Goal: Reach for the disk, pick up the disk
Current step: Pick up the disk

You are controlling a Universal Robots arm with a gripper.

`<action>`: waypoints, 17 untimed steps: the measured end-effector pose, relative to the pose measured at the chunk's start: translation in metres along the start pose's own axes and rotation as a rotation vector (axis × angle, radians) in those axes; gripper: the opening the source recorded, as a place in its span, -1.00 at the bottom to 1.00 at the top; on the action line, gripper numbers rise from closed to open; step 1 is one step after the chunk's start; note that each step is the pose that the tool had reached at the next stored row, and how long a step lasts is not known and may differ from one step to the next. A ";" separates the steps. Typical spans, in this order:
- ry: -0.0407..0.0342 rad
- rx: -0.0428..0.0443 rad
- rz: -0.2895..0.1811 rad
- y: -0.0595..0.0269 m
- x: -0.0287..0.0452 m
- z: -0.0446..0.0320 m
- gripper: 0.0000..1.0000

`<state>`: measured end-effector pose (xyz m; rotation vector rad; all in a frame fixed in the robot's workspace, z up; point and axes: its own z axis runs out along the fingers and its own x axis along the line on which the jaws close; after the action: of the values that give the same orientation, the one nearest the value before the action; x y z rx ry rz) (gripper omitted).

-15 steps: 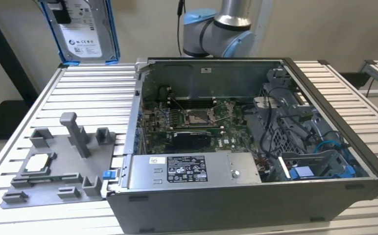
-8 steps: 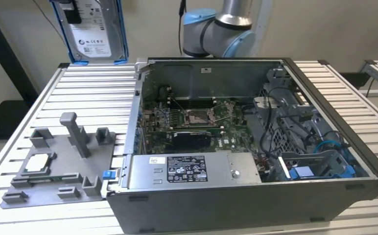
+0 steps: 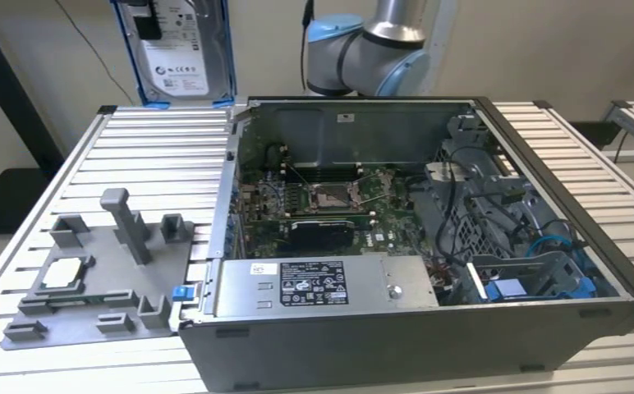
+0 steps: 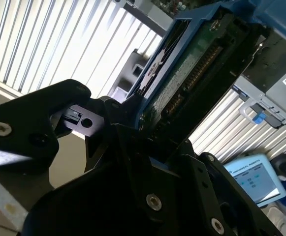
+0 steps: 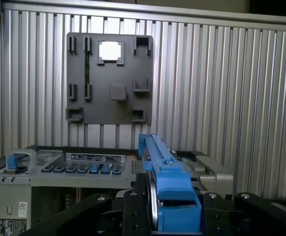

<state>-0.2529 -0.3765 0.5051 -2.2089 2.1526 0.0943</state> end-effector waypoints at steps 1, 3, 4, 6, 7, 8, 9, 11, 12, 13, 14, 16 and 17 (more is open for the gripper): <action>0.0000 0.0000 0.000 -0.0031 0.0001 0.0000 -1.00; 0.0000 -0.0001 0.000 -0.0091 0.0002 -0.0001 -1.00; 0.0000 0.0000 0.000 -0.0122 0.0003 -0.0001 -1.00; 0.0001 -0.0001 0.000 -0.0187 0.0005 -0.0001 -1.00; 0.0001 -0.0001 0.000 -0.0226 0.0006 -0.0001 -1.00; 0.0000 -0.0001 0.000 -0.0268 0.0007 -0.0001 -1.00; 0.0001 0.0000 0.000 -0.0310 0.0008 -0.0001 -1.00; 0.0000 -0.0001 0.000 -0.0401 0.0010 -0.0001 -1.00; 0.0000 0.0000 0.000 -0.0448 0.0012 -0.0001 -1.00; 0.0000 0.0000 0.000 -0.0494 0.0013 -0.0001 -1.00; 0.0000 -0.0001 0.000 -0.0539 0.0014 -0.0001 -1.00; -0.0001 0.0000 0.000 -0.0629 0.0017 0.0000 -1.00; 0.0001 -0.0001 0.000 -0.0678 0.0018 0.0000 -1.00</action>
<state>-0.1851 -0.3765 0.5048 -2.2092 2.1525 0.0943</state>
